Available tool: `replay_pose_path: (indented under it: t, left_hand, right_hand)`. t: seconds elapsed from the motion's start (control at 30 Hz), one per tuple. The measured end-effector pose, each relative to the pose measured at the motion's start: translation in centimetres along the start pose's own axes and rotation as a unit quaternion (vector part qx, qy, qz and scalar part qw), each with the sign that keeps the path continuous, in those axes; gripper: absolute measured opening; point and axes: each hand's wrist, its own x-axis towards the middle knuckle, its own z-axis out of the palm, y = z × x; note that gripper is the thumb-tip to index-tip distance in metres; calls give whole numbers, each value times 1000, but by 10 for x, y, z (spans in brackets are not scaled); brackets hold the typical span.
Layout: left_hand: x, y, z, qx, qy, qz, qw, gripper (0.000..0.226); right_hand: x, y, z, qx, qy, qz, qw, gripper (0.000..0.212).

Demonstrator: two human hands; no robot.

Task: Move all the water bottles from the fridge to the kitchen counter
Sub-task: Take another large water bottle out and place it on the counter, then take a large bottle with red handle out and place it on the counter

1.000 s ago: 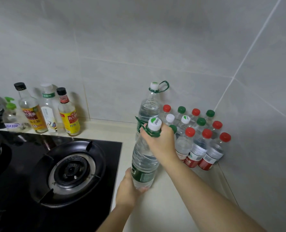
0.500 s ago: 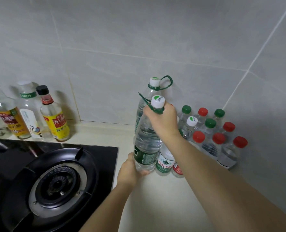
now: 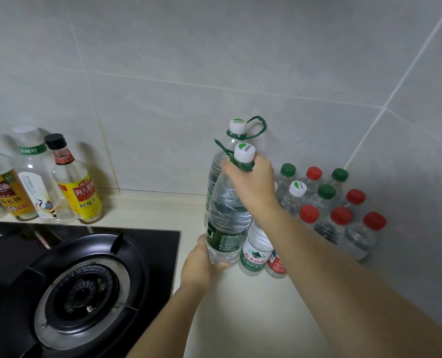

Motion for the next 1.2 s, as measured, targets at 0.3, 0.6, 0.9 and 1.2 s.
replay_pose_path:
  t: [0.3,0.6,0.9,1.2]
  left_hand:
    - [-26,7,-13,93,-21,-8,995,95]
    - [-131,25,-95,299,9,121,946,90]
    - [-326,3,-143,294,179,87,935,82]
    - [-536,-66,-134,254,314,-87,911,83]
  right_hand:
    - [-16,0,-15,-121,-56,10,991,45]
    - [-115,6,-66,-324,-133,-56,935,73]
    - [-243,-40,-80,-279,-277,-167,904,65]
    - [-384,-79,-48,-235,-484,-302,787,80]
